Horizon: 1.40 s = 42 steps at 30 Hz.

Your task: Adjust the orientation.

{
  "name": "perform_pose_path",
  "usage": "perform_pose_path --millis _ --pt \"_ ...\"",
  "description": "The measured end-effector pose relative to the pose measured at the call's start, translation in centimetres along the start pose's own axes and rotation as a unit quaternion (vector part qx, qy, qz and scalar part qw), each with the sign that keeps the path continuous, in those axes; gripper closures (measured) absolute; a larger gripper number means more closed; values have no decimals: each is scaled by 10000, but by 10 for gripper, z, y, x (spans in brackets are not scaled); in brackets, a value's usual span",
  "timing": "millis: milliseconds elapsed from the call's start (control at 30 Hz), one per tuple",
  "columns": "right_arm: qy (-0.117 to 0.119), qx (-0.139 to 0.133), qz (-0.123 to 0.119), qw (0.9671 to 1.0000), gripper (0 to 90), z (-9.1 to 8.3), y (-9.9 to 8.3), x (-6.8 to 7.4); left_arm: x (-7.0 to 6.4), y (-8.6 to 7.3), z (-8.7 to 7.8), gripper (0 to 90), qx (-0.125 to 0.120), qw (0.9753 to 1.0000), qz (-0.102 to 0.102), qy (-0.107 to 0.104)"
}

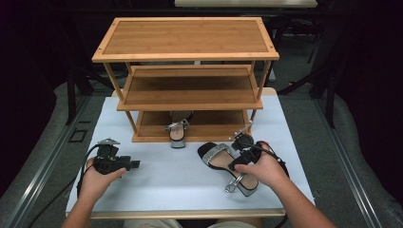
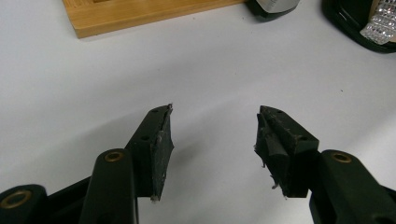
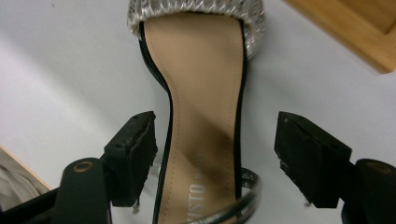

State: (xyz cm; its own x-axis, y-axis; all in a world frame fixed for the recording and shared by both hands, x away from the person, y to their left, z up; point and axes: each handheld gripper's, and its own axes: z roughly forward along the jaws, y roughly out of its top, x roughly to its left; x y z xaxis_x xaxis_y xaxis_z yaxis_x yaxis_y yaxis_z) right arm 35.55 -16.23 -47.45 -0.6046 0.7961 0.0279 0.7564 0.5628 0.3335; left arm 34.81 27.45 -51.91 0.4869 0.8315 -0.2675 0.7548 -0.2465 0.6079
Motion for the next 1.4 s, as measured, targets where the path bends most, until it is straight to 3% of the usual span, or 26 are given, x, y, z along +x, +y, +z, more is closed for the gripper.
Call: perform_pose_path --millis 133,367,433,467,667,900,1400 --pt "-41 275 -74 9996 283 11 4 4 1 0 0 456 1 10000 -3 10" --pt "-62 490 -51 9988 282 17 4 5 1 -1 0 456 -10 10000 -11 8" --pt "-96 518 -26 9986 282 18 4 4 1 -1 0 456 0 10000 -18 -2" --pt "70 553 49 9984 287 20 3 2 1 -1 0 455 -1 10000 -34 -3" --pt "39 736 202 9971 312 24 1 1 1 -1 2 456 2 10000 -56 5" --pt "121 750 403 9963 328 28 -1 -1 0 -2 3 456 24 10000 -48 12" --pt "161 825 475 9953 362 36 0 -3 -1 -2 5 457 59 10000 -57 -17"
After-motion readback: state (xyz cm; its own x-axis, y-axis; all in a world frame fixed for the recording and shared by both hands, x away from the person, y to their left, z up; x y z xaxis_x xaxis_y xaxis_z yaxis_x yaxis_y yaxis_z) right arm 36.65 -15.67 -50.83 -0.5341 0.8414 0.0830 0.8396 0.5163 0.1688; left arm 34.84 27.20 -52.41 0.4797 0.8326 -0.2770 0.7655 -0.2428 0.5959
